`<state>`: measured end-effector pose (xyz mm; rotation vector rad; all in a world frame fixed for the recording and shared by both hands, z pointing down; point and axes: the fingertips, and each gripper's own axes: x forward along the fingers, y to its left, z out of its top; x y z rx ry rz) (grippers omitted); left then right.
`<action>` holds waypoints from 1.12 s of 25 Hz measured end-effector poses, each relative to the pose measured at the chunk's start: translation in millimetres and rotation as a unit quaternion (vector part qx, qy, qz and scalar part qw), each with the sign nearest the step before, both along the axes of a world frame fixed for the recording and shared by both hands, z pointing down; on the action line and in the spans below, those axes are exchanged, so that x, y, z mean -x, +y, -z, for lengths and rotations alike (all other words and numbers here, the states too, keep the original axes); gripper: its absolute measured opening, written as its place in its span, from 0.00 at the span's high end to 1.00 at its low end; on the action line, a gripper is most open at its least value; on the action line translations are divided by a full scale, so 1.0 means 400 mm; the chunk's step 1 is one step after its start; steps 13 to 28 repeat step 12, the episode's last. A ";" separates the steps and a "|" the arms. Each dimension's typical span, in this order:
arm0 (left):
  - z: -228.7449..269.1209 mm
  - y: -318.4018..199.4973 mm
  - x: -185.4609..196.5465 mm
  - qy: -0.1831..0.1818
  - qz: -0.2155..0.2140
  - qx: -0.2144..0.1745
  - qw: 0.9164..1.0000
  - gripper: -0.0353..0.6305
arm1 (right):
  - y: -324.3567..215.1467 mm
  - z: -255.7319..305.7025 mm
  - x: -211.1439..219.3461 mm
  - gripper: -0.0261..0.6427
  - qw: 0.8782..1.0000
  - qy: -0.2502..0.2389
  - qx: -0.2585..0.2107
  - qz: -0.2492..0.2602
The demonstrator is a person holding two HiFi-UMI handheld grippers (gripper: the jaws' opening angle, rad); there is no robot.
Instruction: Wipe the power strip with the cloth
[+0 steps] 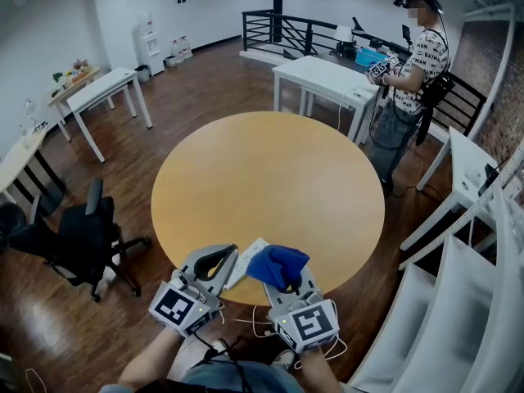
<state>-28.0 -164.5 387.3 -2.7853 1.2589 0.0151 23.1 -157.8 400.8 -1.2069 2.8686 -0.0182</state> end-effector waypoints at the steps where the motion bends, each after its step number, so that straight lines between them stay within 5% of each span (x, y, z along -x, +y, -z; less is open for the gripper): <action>1: -0.001 0.000 -0.002 -0.001 0.000 0.001 1.000 0.94 | -0.002 0.002 -0.002 0.89 1.000 -0.001 -0.003 -0.001; 28: -0.013 -0.006 0.008 -0.003 0.004 -0.005 1.000 0.94 | -0.009 -0.002 -0.006 0.89 1.000 -0.001 -0.008 -0.007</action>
